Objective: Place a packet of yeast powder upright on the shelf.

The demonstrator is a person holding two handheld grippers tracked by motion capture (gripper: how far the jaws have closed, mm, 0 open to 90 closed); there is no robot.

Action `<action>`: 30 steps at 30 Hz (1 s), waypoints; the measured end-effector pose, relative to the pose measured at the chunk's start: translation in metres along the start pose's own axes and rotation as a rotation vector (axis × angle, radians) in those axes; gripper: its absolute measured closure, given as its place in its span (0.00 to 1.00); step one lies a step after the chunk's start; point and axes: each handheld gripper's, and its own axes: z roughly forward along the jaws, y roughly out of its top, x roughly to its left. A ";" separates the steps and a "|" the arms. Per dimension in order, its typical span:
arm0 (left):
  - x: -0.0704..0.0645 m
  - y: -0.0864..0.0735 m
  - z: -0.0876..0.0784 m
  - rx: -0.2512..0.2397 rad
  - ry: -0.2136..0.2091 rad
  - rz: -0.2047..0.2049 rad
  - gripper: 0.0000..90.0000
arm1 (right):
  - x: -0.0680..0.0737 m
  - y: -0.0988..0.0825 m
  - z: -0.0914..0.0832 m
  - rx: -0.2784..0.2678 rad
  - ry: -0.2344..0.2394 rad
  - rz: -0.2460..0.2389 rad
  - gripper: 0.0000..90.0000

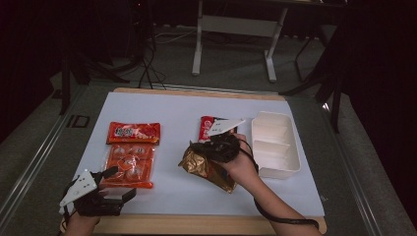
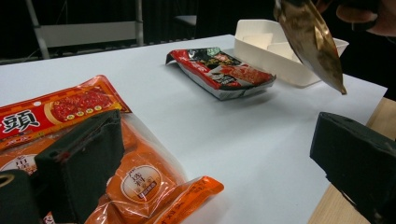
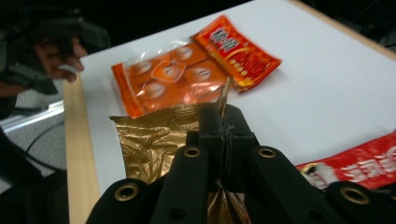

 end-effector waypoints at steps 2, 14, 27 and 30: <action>0.000 0.000 0.000 -0.001 0.000 -0.001 0.03 | -0.004 0.001 -0.005 -0.016 -0.012 0.012 0.99; 0.000 0.000 0.000 -0.001 0.004 0.004 0.03 | -0.024 0.010 -0.028 -0.113 -0.098 0.074 0.99; 0.001 -0.001 0.001 0.001 0.009 -0.001 0.03 | -0.063 0.016 -0.061 -0.201 -0.207 0.157 0.99; 0.001 -0.001 0.001 0.003 0.009 -0.002 0.03 | -0.072 0.015 -0.071 -0.233 -0.242 0.179 0.99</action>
